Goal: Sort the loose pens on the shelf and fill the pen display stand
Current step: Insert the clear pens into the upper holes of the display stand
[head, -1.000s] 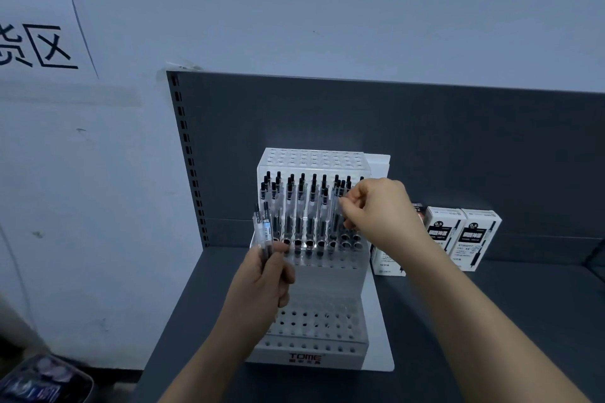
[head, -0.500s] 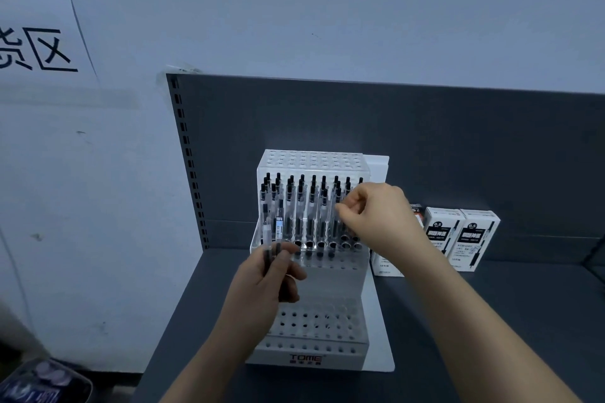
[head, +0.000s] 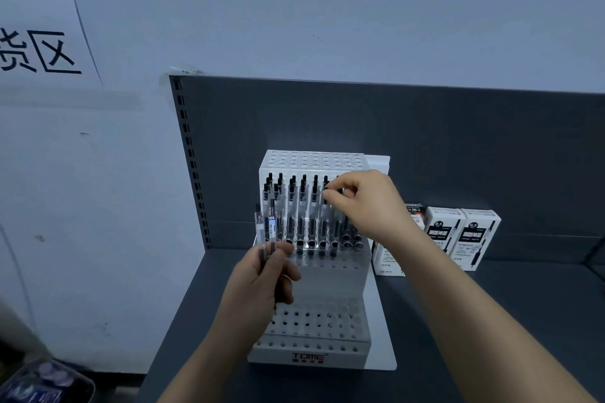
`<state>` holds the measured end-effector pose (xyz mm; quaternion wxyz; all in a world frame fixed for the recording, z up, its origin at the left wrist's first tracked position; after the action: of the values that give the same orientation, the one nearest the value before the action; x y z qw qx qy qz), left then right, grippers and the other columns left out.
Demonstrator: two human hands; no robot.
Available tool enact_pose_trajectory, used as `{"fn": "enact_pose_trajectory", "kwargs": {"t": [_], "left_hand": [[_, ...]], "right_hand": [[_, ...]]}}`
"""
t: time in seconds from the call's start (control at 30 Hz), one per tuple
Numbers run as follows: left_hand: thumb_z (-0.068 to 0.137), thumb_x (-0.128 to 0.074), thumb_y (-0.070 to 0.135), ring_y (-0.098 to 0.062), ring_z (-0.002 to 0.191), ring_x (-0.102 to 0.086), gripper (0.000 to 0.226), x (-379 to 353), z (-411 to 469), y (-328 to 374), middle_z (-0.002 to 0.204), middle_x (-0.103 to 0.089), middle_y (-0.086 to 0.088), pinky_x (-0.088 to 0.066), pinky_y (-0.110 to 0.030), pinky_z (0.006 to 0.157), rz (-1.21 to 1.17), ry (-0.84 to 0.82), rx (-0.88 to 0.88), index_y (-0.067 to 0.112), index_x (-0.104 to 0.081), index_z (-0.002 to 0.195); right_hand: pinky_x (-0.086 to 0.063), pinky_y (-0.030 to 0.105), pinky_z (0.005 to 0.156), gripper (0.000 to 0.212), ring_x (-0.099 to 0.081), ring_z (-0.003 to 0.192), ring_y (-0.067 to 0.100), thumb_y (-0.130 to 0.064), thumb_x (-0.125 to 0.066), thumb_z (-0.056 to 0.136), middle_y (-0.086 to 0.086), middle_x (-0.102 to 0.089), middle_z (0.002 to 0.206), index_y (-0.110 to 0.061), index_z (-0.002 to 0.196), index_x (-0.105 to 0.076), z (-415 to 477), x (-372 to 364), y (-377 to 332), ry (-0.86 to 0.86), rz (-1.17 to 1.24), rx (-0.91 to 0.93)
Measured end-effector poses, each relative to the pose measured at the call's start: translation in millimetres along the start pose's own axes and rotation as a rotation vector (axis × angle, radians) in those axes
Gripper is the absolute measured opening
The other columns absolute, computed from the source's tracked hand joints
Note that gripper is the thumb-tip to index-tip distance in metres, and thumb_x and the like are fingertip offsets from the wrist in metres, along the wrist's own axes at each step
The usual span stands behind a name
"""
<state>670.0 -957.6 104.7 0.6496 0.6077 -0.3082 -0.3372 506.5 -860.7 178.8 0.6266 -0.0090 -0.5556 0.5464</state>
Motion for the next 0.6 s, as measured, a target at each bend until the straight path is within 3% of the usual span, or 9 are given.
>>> {"fn": "enact_pose_trajectory", "kwargs": {"t": [0.23, 0.37, 0.47, 0.6], "left_hand": [[0.101, -0.042, 0.021, -0.020, 0.055, -0.053, 0.017, 1.8, -0.6, 0.4, 0.074, -0.068, -0.009, -0.042, -0.038, 0.058, 0.035, 0.006, -0.004, 0.011, -0.056, 0.101], [0.101, -0.041, 0.019, -0.018, 0.054, -0.053, 0.018, 2.2, -1.6, 2.0, 0.072, -0.069, -0.001, -0.039, -0.021, 0.041, 0.031, 0.005, 0.007, 0.011, -0.056, 0.103], [0.101, -0.041, 0.019, -0.018, 0.054, -0.053, 0.018, 2.7, -0.6, 0.9, 0.072, -0.069, 0.000, -0.041, -0.021, 0.044, 0.023, 0.007, 0.004, 0.010, -0.057, 0.103], [0.099, -0.046, 0.016, -0.016, 0.052, -0.052, 0.017, 0.7, 1.0, 0.8, 0.073, -0.068, -0.003, -0.043, -0.020, 0.046, -0.021, 0.000, 0.001, 0.012, -0.061, 0.103]], "right_hand": [[-0.037, 0.020, 0.053, 0.014, -0.042, 0.039, 0.001, -0.022, -0.069, 0.086, -0.015, -0.044, 0.036, -0.019, 0.072, -0.069, 5.8, 0.1, 2.4, 0.012, 0.075, -0.068], [-0.040, 0.016, 0.054, 0.011, -0.042, 0.045, 0.004, -0.022, -0.072, 0.084, -0.008, -0.048, 0.049, -0.016, 0.075, -0.072, 4.0, 7.3, 6.0, -0.017, 0.076, -0.066], [-0.041, 0.020, 0.053, 0.013, -0.044, 0.039, 0.001, -0.021, -0.071, 0.085, -0.008, -0.053, 0.050, -0.014, 0.074, -0.071, 0.8, 12.7, 8.0, -0.027, 0.069, -0.089], [-0.041, 0.013, 0.045, 0.019, -0.050, 0.039, 0.000, -0.018, -0.070, 0.085, 0.004, -0.068, 0.060, -0.009, 0.069, -0.070, -1.0, 14.8, 5.9, 0.017, 0.050, -0.103]]}}
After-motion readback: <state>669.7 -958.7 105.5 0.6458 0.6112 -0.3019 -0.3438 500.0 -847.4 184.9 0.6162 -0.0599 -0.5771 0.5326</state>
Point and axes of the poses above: each hand's wrist, its own z-axis towards the middle knuckle, its own x-axis out of the back of the hand, y = z × x, the point moved 1 cm from there along z, towards the middle knuckle
